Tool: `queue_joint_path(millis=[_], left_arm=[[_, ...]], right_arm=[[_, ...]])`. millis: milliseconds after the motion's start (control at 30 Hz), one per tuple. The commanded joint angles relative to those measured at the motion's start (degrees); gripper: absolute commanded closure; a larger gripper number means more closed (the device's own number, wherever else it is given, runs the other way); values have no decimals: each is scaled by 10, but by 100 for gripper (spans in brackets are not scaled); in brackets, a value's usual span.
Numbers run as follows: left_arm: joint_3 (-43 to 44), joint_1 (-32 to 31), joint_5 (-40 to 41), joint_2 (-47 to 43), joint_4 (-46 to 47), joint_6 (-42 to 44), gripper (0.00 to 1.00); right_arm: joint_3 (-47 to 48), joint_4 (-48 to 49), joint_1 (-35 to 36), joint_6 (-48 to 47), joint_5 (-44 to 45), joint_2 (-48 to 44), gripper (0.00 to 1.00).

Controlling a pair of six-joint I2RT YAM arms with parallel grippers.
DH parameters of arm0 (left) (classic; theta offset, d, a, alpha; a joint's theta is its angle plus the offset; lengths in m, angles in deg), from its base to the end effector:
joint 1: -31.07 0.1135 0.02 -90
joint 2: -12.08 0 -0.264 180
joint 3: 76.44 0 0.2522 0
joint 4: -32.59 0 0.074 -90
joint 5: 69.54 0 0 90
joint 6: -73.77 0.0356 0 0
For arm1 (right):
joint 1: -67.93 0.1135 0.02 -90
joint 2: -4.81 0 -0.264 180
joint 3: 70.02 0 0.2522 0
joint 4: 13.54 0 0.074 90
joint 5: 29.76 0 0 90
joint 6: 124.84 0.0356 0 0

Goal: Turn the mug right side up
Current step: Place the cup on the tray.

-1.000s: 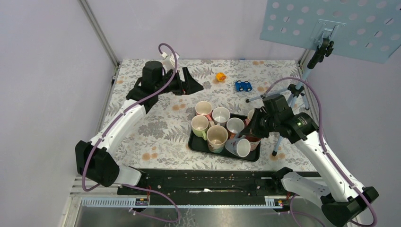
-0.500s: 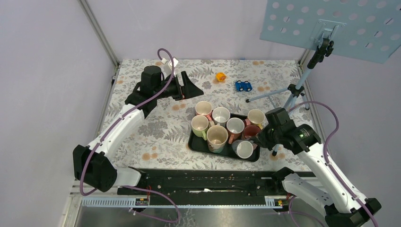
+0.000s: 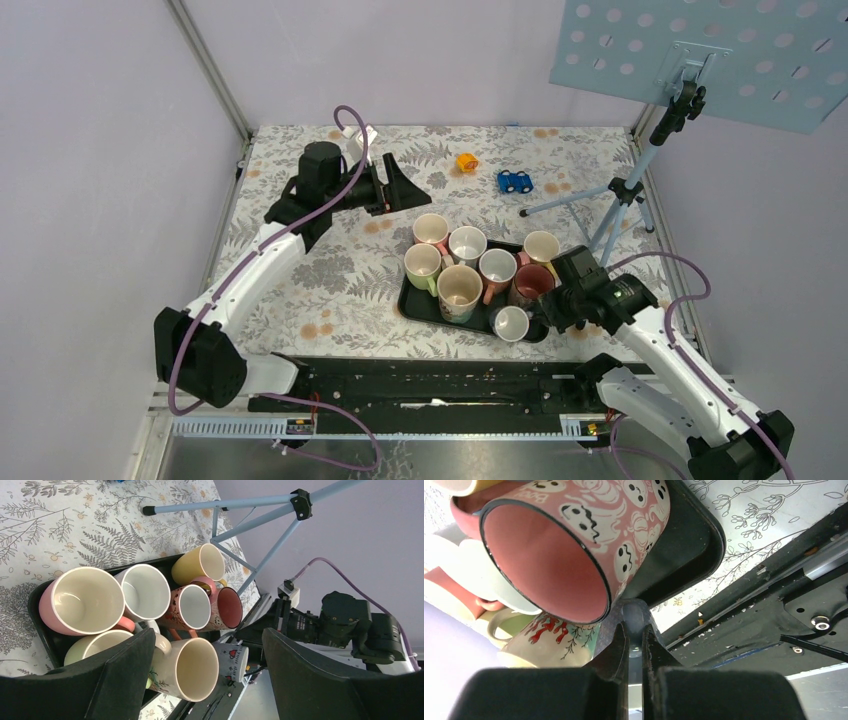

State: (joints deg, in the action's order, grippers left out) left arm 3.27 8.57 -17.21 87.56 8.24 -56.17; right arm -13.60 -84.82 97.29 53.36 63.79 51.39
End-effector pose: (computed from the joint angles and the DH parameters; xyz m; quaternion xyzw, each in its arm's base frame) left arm 0.2700 -0.1354 0.3525 0.0651 0.7949 -0.5073 0.3264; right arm 0.1226 0.0664 0.2521 0.4825 0.8400 0.1953 0.1535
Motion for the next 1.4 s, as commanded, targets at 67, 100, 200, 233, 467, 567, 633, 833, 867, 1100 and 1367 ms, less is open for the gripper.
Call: queue_joint_path(millis=[67,100,200,233,467,567,633,833,867,1100,1367], left_arm=[[-5,-1,-21,-8,37,-9,17],[-6,-1,-21,-7,37,-9,17],[-5,-2,-23,0,37,-11,18],[-5,-3,-24,1,37,-12,18],[-5,-8,-25,9,37,-14,18],[-4,-10,-25,10,37,-14,18],[-6,-10,-25,11,37,-13,18],[-6,-11,-25,12,37,-12,18],[-6,-11,-26,12,37,-13,18],[-6,-13,-30,11,37,-13,18],[-11,-13,-34,1,44,-19,18]], right_arm=[[-21,46,3,93,2,-12,100],[-29,55,3,100,-1,-16,100],[-52,69,3,123,-7,-21,100],[-60,70,3,132,-11,-22,100],[-87,88,5,169,-11,-33,100],[-96,93,5,183,-15,-32,100],[-97,93,5,185,-14,-28,100],[-98,88,5,200,-25,-16,100],[-98,86,5,201,-29,-13,100],[-91,76,5,210,-46,4,100],[-76,55,4,201,-71,48,100]])
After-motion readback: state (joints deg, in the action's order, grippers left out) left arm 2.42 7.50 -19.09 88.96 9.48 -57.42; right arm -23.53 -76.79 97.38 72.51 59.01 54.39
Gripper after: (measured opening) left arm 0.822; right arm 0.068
